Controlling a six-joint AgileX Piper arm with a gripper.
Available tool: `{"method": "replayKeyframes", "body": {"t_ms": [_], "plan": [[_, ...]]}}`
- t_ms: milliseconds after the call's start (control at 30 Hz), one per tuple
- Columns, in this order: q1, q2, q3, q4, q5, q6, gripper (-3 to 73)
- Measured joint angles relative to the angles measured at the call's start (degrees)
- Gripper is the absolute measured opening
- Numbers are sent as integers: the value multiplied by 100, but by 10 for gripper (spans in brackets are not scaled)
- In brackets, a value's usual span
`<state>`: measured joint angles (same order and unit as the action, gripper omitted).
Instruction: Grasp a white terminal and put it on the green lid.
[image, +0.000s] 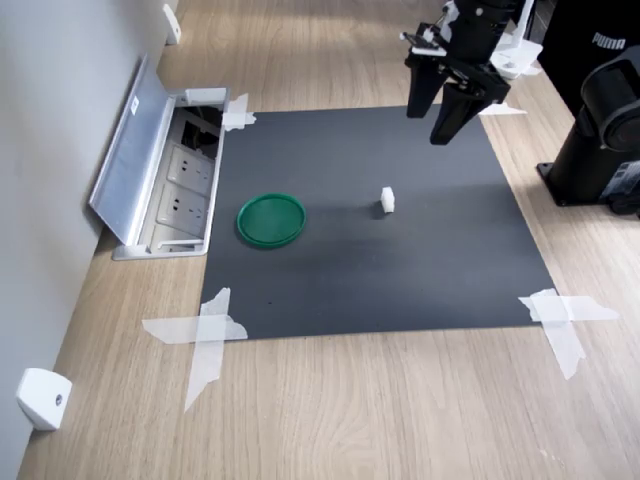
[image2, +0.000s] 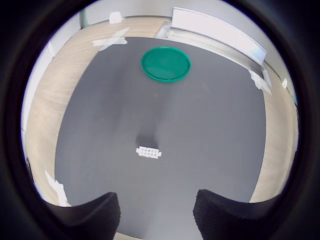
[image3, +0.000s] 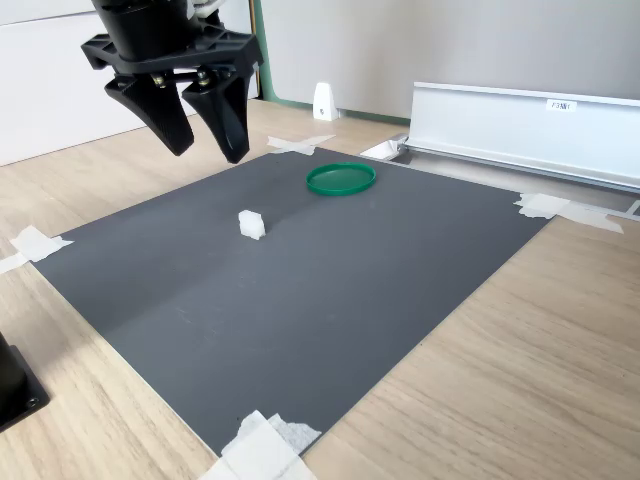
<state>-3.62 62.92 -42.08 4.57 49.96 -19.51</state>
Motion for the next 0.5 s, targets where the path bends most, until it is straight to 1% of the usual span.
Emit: {"method": "replayKeyframes", "body": {"t_ms": [67,200,333,500], "plan": [[272,96,-5,-114,-18,293,638],[718,284,-11,-147,-192,655,640],[801,467,-27,-169,-562,898,641],[801,939,-36,-230,-749,990,639]]}}
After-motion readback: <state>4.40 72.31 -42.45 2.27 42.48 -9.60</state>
